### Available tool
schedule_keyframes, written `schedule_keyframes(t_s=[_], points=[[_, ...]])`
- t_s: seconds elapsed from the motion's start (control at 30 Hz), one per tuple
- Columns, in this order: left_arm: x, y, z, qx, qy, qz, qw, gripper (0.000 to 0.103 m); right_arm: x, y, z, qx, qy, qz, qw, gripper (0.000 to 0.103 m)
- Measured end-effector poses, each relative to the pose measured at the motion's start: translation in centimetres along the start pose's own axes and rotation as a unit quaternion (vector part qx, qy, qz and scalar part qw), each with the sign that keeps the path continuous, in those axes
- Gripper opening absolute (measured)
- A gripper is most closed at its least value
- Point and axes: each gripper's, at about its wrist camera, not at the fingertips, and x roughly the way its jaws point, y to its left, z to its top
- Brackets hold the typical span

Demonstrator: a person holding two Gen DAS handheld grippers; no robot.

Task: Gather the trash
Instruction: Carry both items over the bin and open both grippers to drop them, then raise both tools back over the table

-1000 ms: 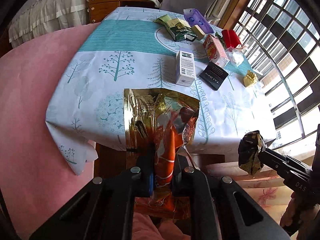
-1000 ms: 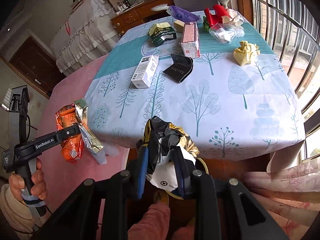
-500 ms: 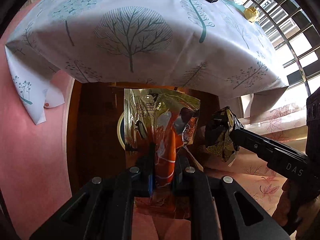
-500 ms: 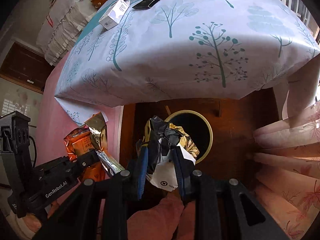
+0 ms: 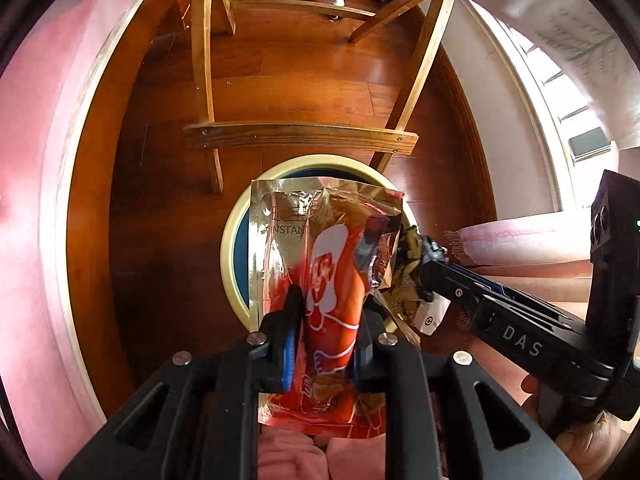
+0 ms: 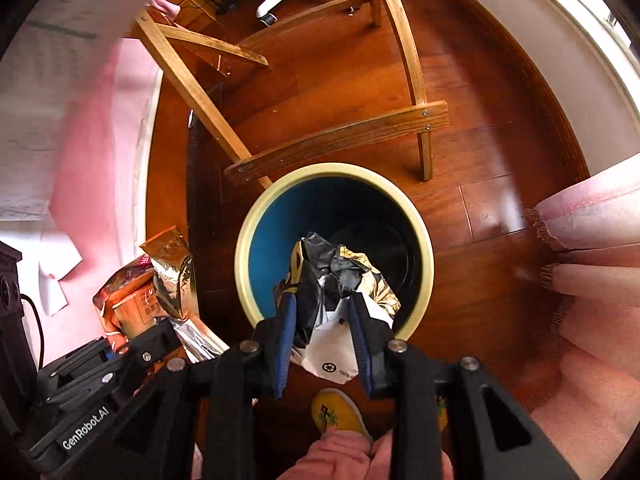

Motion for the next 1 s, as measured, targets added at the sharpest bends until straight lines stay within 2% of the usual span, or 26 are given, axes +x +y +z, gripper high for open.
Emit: schedule_keyframes(t_s=[0.03,0.1,0.13,0.17,0.2,0.27,0.33,0.37,0.5,0.67,0.77,1.0], points=[[0.7,0.1,0.2,0.008,-0.004,0.003,1.0,0.026,1.1,-0.5,0.1,0.004,0.0,-0.004,1.0,0.029],[1.9,0.6,0.6,0.02,-0.011,0.01,0.9997,0.052,2.6,-1.0,0.4,0.006,0.0,-0.011,1.0,0.035],[2.3,0.8,0.8,0.023,-0.011,0.015,0.9996,0.06,3.1,-1.2,0.4,0.004,-0.002,-0.01,1.0,0.046],[2.6,1.1,1.1,0.024,-0.013,0.022,0.9994,0.073,3.6,-1.2,0.6,0.001,-0.005,-0.006,1.0,0.059],[2.8,1.3,1.3,0.023,-0.016,0.026,0.9993,0.079,3.7,-1.2,0.6,-0.002,-0.009,-0.001,1.0,0.064],[2.9,1.7,1.6,0.018,-0.018,0.027,0.9993,0.082,3.6,-1.2,0.7,-0.011,-0.019,0.001,1.0,0.068],[2.6,1.8,1.8,0.016,-0.026,0.035,0.9989,0.092,3.2,-0.9,0.6,-0.02,-0.03,-0.01,0.999,0.068],[2.2,1.8,1.6,0.014,-0.032,0.038,0.9987,0.101,2.8,-0.7,0.5,-0.019,-0.032,-0.013,0.999,0.068],[-0.3,1.8,0.7,0.009,-0.048,0.053,0.9974,0.102,0.6,-0.3,0.2,-0.013,-0.042,-0.016,0.999,0.068],[-5.6,0.8,-1.0,0.011,-0.051,0.053,0.9972,0.102,-5.2,1.4,-0.7,-0.014,-0.06,-0.02,0.998,0.068],[-10.7,0.0,-1.6,0.012,-0.06,0.035,0.9975,0.102,-10.3,3.1,-1.4,-0.023,-0.07,-0.018,0.997,0.069],[-26.0,-2.7,-1.7,0.043,-0.115,0.013,0.9923,0.102,-24.4,7.9,-2.9,-0.028,-0.115,-0.009,0.993,0.069]])
